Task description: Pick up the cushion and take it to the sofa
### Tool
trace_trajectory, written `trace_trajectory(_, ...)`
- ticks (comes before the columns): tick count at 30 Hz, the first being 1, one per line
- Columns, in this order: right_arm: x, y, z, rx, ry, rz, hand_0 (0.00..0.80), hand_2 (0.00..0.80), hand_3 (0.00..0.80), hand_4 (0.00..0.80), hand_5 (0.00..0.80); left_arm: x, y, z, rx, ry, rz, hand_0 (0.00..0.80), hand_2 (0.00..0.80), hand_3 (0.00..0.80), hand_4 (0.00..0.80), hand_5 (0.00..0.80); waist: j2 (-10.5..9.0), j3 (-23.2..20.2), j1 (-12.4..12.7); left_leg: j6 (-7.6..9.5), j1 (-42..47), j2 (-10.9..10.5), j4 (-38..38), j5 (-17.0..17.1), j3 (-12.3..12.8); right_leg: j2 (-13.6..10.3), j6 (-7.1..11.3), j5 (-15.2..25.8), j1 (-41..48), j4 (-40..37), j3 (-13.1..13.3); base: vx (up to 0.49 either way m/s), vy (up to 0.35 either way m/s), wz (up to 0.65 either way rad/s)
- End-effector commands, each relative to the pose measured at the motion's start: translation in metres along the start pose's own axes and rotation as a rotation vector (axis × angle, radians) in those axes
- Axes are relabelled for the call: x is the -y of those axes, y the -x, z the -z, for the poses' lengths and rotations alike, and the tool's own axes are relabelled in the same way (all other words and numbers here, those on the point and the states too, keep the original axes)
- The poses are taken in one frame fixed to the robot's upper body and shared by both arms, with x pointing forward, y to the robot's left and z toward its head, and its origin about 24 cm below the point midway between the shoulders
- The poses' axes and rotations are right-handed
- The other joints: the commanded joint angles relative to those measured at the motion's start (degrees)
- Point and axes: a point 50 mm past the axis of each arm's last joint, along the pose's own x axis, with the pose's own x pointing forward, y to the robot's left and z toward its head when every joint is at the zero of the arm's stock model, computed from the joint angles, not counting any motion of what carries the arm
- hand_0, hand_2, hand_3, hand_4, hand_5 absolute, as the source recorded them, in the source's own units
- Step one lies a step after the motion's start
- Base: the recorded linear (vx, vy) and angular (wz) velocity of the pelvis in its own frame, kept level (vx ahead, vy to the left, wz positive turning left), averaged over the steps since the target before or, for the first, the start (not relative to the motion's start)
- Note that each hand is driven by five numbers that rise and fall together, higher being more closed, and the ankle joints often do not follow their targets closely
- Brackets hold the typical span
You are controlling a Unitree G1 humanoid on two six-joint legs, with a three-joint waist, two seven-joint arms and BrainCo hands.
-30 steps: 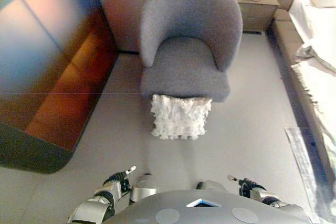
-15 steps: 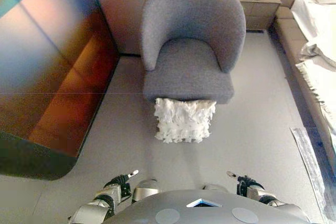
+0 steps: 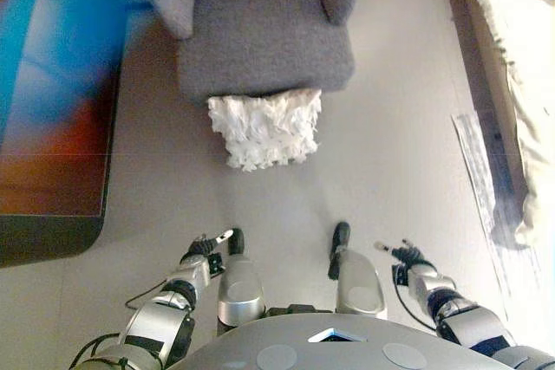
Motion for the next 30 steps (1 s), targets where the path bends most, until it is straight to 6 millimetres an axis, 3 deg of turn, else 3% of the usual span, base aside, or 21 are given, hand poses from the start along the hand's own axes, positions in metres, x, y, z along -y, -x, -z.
trace_trajectory(1, -0.011, 0.000, -0.032, 0.129, -0.028, -0.012, 0.000, 0.000, 0.000, 0.000, 0.000, -0.012, -0.003, -0.038, 0.135, 0.026, -0.055, 0.000, 0.000, 0.000, 0.000, 0.000, -2.20, 1.96, -0.01, 1.77, -2.46, -1.51, -0.02, 1.68, -2.35, -6.22, 4.64, 3.40, 2.39, -4.87, -0.62, -0.021, 0.085, -0.04)
trace_trajectory(10, -0.016, 0.004, -0.082, 0.330, -0.020, 0.038, 0.000, 0.000, 0.000, 0.000, 0.000, 0.005, 0.004, -0.082, 0.333, 0.057, -0.014, 0.000, 0.000, 0.000, 0.000, 0.000, -1.13, 4.21, -0.25, 2.63, -6.20, -3.21, 1.67, 0.93, -2.71, -7.98, 5.32, 3.63, -1.98, -2.91, 0.32, -0.017, 0.059, 0.06)
trace_trajectory(17, -0.020, 0.029, -0.175, 0.650, -0.045, 0.116, 0.000, 0.000, 0.000, 0.000, 0.000, 0.018, 0.030, -0.165, 0.632, 0.275, -0.010, 0.000, 0.000, 0.000, 0.000, 0.000, -1.95, 9.02, -0.05, 3.20, -15.29, -4.21, 6.00, 1.37, -3.79, -9.28, 5.96, 4.32, -9.33, -0.15, 0.97, -0.095, 0.028, 0.05)
trace_trajectory(18, -0.021, 0.034, -0.187, 0.693, -0.047, 0.123, 0.000, 0.000, 0.000, 0.000, 0.000, 0.037, 0.097, -0.202, 1.477, 0.001, -0.044, 0.000, 0.000, 0.000, 0.000, 0.000, -2.14, 9.76, 0.02, 3.21, -16.63, -4.30, 6.74, 1.29, -3.83, -9.17, 5.89, 4.25, -10.48, 0.39, 1.14, -0.143, -0.086, 0.08)
trace_trajectory(19, -0.022, 0.039, -0.205, 0.694, -0.098, 0.116, 0.000, 0.000, 0.000, 0.000, 0.000, 0.057, 0.142, -0.243, 1.669, 0.030, -0.011, 0.000, 0.000, 0.000, 0.000, 0.000, -3.17, 10.47, 0.58, 2.96, -19.72, -4.17, 8.89, 0.86, -4.41, -8.65, 5.49, 4.22, -12.87, 1.73, 1.37, -0.106, -0.104, 0.06)
trace_trajectory(20, -0.022, 0.043, -0.211, 0.720, -0.018, 0.216, 0.000, 0.000, 0.000, 0.000, 0.000, 0.058, 0.147, -0.245, 1.696, 0.035, 0.001, 0.000, 0.000, 0.000, 0.000, 0.000, -3.36, 10.58, 0.94, 3.09, -20.52, -4.24, 9.34, 0.63, -4.62, -8.57, 5.32, 4.10, -13.35, 1.85, 1.16, -0.126, -0.123, 0.13)
trace_trajectory(21, -0.027, 0.055, -0.217, 0.731, -0.083, 0.203, 0.000, 0.000, 0.000, 0.000, 0.000, 0.041, 0.085, -0.236, 0.788, 0.351, -0.039, 0.000, 0.000, 0.000, 0.000, 0.000, -3.54, 11.49, 1.15, 3.12, -22.69, -4.45, 10.73, 0.64, -4.91, -8.28, 5.22, 4.27, -15.11, 2.75, 0.89, -0.106, -0.079, 0.13)
trace_trajectory(22, -0.031, 0.060, -0.216, 0.756, -0.095, 0.209, 0.000, 0.000, 0.000, 0.000, 0.000, 0.040, 0.079, -0.229, 0.816, 0.361, -0.039, 0.000, 0.000, 0.000, 0.000, 0.000, -3.72, 11.67, 0.94, 3.21, -23.74, -4.90, 11.15, 1.05, -5.23, -8.25, 5.29, 4.59, -15.81, 2.72, 0.62, -0.170, -0.079, 0.15)
trace_trajectory(23, -0.031, 0.070, -0.220, 0.818, -0.097, 0.213, 0.000, 0.000, 0.000, 0.000, 0.000, 0.048, 0.090, -0.229, 0.896, 0.395, -0.022, 0.000, 0.000, 0.000, 0.000, 0.000, -3.79, 12.61, 0.50, 3.27, -24.65, -5.08, 11.00, 1.27, -5.50, -7.42, 5.72, 4.72, -17.23, 3.29, 0.76, -0.155, -0.095, 0.08)
trace_trajectory(24, -0.029, 0.073, -0.216, 0.853, -0.102, 0.215, 0.000, 0.000, 0.000, 0.000, 0.000, 0.044, 0.093, -0.227, 0.951, 0.404, -0.076, 0.000, 0.000, 0.000, 0.000, 0.000, -4.09, 12.93, 0.36, 3.53, -25.16, -5.01, 10.60, 1.37, -5.53, -7.00, 5.66, 4.68, -17.79, 3.37, 0.42, -0.143, -0.082, 0.05)
trace_trajectory(27, -0.011, 0.075, -0.203, 0.948, -0.118, 0.220, 0.000, 0.000, 0.000, 0.000, 0.000, 0.002, 0.075, -0.202, 1.000, 0.511, -0.052, 0.000, 0.000, 0.000, 0.000, 0.000, -4.83, 12.94, 0.15, 3.47, -27.60, -4.22, 8.95, 2.67, -5.29, -6.36, 5.46, 4.89, -20.02, 3.12, -0.66, -0.051, -0.047, 0.03)
trace_trajectory(30, -0.001, 0.085, -0.216, 1.051, -0.165, 0.225, 0.000, 0.000, 0.000, 0.000, 0.000, -0.013, 0.071, -0.202, 1.024, 0.524, -0.037, 0.000, 0.000, 0.000, 0.000, 0.000, -4.57, 12.94, -0.51, 3.02, -31.23, -3.64, 10.20, 3.23, -3.86, -6.53, 4.92, 4.83, -23.25, 4.23, -1.14, -0.011, -0.019, 0.07)
